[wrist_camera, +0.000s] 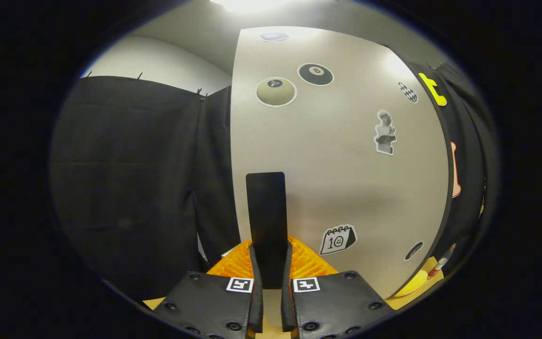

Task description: Open the shoe cabinet door, grab the shoes and put them into the shoe cabinet, then close the shoe cabinet door.

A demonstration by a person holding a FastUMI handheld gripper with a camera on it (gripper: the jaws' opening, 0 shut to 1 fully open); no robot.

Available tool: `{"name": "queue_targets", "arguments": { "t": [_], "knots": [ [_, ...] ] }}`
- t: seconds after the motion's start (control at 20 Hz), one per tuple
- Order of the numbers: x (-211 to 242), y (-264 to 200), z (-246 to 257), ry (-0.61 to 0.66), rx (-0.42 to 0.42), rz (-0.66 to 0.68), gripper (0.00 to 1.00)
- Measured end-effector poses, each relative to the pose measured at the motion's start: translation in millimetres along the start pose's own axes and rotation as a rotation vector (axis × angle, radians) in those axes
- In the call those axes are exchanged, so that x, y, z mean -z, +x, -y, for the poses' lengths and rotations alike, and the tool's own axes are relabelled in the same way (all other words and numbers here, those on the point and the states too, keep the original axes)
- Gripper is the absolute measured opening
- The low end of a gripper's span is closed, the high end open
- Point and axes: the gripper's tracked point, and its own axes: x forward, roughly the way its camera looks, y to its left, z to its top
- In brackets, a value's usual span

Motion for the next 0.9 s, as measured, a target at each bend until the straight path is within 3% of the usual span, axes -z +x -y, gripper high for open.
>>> {"name": "queue_targets", "arguments": {
  "t": [0.6,0.9],
  "knots": [
    [-8,-22,27,0.026,-0.085,-0.012,0.17],
    [-8,-37,42,0.015,-0.063,-0.004,0.17]
  ]
}}
